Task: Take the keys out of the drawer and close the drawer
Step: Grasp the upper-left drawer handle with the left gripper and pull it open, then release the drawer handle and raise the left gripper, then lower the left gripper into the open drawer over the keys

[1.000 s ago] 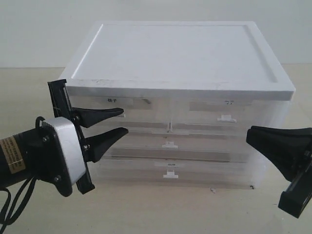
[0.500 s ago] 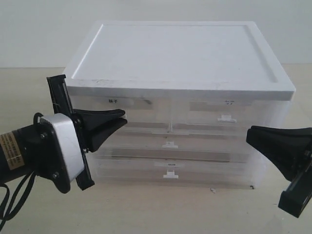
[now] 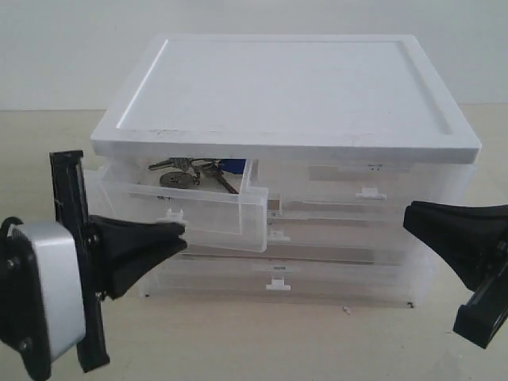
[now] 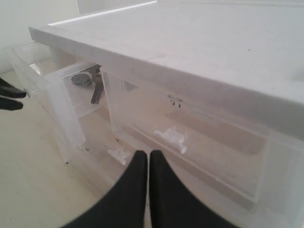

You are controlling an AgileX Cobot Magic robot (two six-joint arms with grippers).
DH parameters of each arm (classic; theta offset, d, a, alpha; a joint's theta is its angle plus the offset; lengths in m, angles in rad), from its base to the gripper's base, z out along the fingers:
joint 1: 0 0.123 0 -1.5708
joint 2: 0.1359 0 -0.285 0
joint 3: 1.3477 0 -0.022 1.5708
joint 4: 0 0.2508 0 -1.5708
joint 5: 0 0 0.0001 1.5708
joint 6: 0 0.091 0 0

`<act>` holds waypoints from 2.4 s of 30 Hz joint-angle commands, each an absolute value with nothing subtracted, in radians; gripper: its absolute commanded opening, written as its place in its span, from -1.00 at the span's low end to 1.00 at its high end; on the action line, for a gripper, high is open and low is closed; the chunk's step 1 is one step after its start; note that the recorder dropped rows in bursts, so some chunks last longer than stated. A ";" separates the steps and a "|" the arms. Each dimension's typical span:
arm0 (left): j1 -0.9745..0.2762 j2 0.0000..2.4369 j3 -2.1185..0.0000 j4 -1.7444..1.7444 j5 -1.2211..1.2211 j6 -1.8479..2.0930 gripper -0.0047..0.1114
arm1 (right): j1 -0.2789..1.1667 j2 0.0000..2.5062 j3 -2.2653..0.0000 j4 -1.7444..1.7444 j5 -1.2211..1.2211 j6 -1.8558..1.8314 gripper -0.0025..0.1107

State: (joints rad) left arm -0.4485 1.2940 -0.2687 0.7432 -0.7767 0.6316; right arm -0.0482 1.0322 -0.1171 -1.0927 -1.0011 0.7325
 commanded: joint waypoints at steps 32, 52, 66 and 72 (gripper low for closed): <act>-0.559 1.193 -0.983 1.744 -0.503 -1.464 -0.19 | -0.050 1.038 -0.124 -1.083 -0.998 0.723 -0.96; -0.569 1.300 -1.449 0.097 0.912 0.336 -0.52 | -0.050 1.038 -0.124 -1.083 -0.998 0.721 -0.96; -0.571 1.409 -1.346 -0.412 1.221 1.020 -0.39 | -0.050 1.038 -0.124 -1.087 -0.998 0.723 -0.96; -0.571 1.409 -1.256 -0.406 1.146 1.049 -0.11 | -0.050 1.038 -0.124 -1.087 -0.998 0.723 -0.96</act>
State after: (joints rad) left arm -0.5676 1.4101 -1.2872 -0.3969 1.1848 1.0131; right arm -0.0482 1.0322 -0.1171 -1.0927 -1.0011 0.7264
